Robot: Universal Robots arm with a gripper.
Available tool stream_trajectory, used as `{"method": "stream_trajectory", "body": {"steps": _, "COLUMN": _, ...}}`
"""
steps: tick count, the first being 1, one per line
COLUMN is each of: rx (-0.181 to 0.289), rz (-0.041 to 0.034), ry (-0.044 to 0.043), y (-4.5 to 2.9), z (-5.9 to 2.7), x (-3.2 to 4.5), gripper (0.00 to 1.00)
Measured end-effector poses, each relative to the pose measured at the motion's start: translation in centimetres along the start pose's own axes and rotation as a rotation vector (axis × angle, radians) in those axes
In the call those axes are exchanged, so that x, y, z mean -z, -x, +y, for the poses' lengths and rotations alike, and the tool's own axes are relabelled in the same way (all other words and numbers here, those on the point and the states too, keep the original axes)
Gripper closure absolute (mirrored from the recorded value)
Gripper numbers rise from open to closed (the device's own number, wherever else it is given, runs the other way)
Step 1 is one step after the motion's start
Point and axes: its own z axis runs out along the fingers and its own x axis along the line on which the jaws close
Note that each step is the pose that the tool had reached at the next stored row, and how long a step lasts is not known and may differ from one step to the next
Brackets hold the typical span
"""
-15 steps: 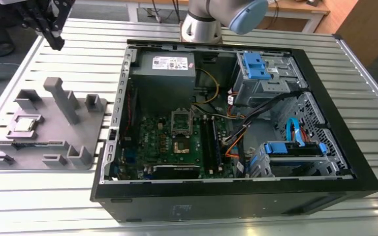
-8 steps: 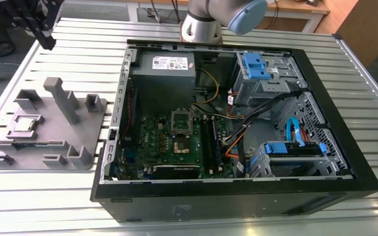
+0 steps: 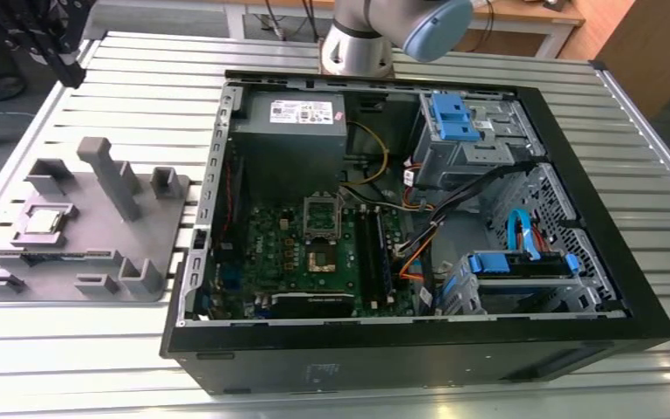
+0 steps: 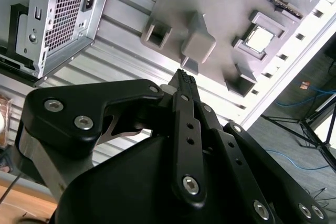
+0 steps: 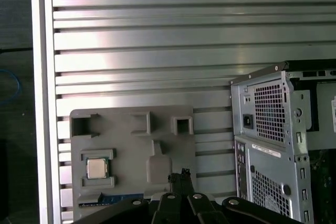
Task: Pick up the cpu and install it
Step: 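Reach for the cpu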
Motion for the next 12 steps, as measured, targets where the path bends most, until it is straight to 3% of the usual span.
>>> {"method": "stream_trajectory", "body": {"steps": 9, "rx": 0.000, "rz": -0.0017, "ry": 0.0006, "y": -1.28, "z": -0.10, "x": 0.11, "gripper": 0.89}}
{"method": "stream_trajectory", "body": {"steps": 12, "rx": 0.000, "rz": -0.0017, "ry": 0.0007, "y": -1.39, "z": -0.11, "x": 0.12, "gripper": 0.89}}
